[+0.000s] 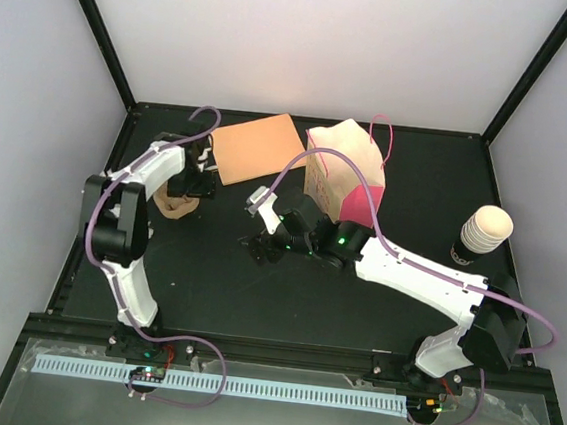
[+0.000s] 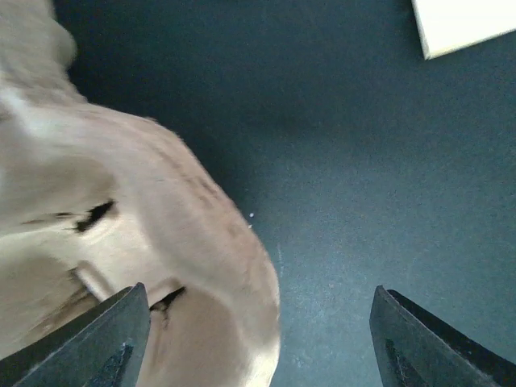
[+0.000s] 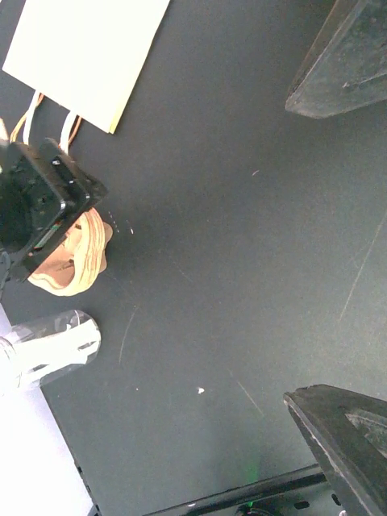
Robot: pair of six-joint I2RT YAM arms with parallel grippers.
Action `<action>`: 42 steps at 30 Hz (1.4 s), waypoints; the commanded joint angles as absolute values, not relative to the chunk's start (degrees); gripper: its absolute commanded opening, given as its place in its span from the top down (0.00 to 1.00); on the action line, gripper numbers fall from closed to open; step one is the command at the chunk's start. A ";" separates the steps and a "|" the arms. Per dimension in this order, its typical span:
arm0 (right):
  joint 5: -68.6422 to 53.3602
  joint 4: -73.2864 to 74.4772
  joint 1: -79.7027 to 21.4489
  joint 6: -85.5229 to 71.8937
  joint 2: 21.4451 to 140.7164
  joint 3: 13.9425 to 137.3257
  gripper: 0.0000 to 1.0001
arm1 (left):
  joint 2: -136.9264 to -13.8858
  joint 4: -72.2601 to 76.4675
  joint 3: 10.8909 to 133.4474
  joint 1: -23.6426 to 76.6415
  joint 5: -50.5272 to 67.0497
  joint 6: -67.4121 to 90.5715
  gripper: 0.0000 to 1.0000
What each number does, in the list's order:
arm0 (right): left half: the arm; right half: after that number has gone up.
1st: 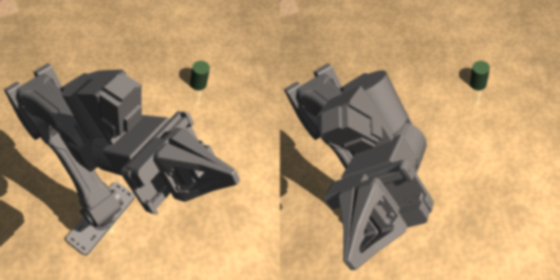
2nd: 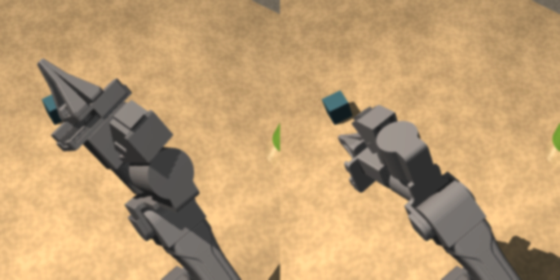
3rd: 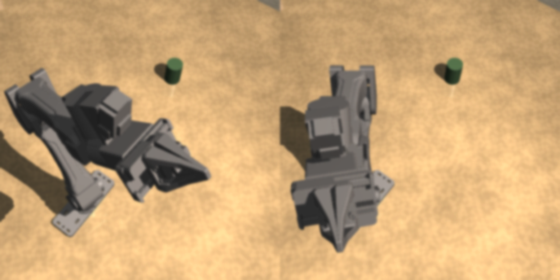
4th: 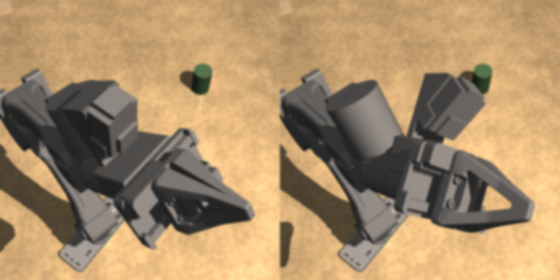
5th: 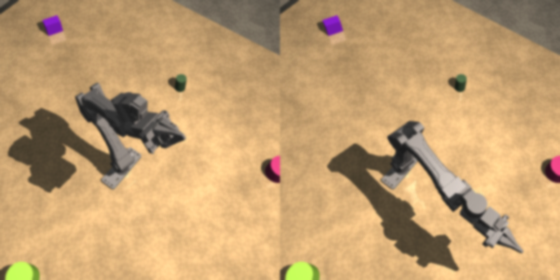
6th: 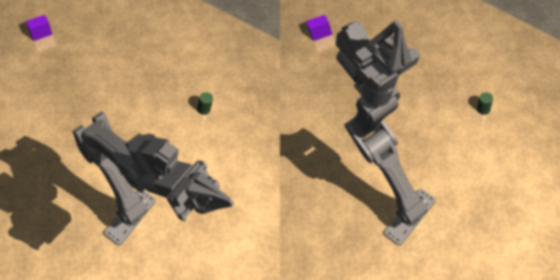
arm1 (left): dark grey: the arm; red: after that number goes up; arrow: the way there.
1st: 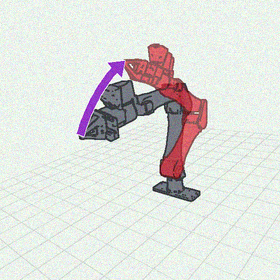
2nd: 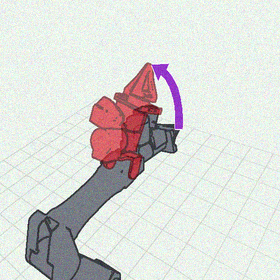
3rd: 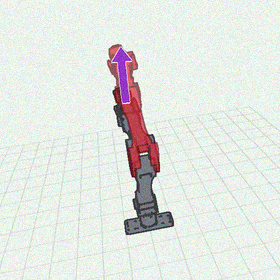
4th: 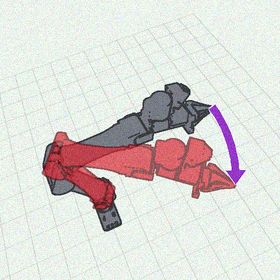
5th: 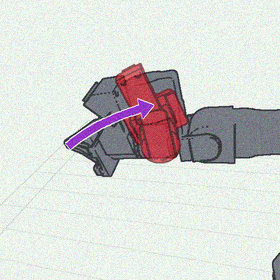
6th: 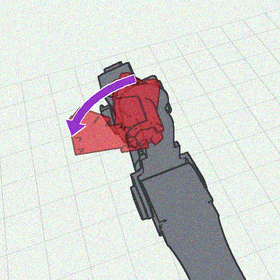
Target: Pack the takeout coffee
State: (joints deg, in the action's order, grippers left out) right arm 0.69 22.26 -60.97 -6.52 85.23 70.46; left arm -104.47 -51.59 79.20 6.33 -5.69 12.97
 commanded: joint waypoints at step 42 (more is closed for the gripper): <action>-3.94 27.78 -51.67 -17.22 85.93 70.53 0.11 | -76.04 -56.87 54.05 46.04 12.99 24.40 0.31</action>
State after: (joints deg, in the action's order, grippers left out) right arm -5.19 31.22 -51.94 -15.20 86.74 71.00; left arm -80.68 -57.12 54.50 43.18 10.17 21.23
